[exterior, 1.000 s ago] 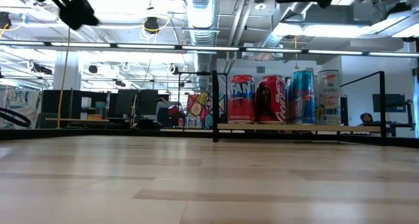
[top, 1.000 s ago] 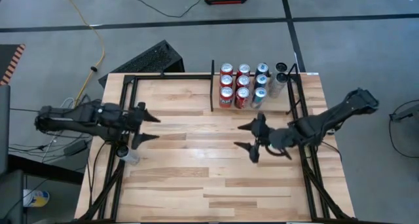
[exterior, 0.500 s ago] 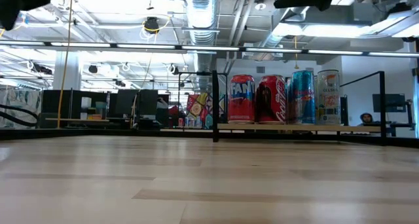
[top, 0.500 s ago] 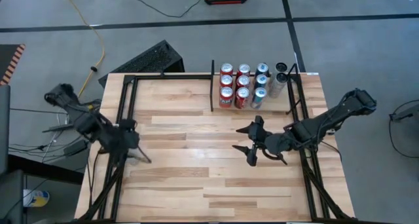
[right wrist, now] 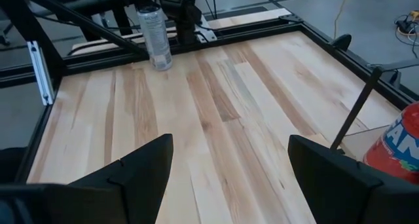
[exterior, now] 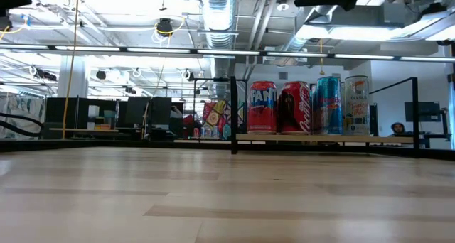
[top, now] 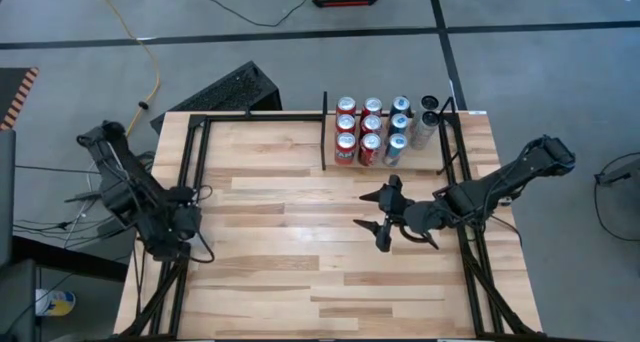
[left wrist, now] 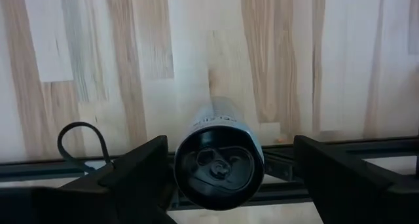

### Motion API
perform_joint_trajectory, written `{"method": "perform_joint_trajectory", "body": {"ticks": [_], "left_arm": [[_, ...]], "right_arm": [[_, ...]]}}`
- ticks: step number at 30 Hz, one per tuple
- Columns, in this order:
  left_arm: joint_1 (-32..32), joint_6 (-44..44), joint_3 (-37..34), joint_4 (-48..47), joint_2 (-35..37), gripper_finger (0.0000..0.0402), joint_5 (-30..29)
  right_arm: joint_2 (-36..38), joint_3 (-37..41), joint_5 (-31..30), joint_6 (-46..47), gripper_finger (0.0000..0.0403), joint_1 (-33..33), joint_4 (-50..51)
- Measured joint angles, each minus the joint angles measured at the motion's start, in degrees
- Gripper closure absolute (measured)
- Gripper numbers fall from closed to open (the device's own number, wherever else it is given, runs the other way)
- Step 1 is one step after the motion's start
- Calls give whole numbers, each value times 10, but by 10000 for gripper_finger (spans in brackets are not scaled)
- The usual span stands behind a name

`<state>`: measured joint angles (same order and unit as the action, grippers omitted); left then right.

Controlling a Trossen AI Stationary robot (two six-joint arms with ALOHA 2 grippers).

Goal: Place canned beverage on shelf
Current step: Put the white-yellow soda can on the shelf aligned with the other soda cans

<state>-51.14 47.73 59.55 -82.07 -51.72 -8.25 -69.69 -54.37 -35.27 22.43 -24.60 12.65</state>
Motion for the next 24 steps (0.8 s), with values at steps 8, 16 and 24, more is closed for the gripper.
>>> {"method": "perform_joint_trajectory", "body": {"ticks": [8,16,24], "left_arm": [[-19,30,0,-14,0,86,-4],[-25,60,-2,-41,0,86,0],[-25,70,-62,-12,0,86,30]], "right_arm": [[0,0,-7,0,76,0,0],[0,0,-8,1,76,0,1],[0,0,-8,0,76,1,1]]}}
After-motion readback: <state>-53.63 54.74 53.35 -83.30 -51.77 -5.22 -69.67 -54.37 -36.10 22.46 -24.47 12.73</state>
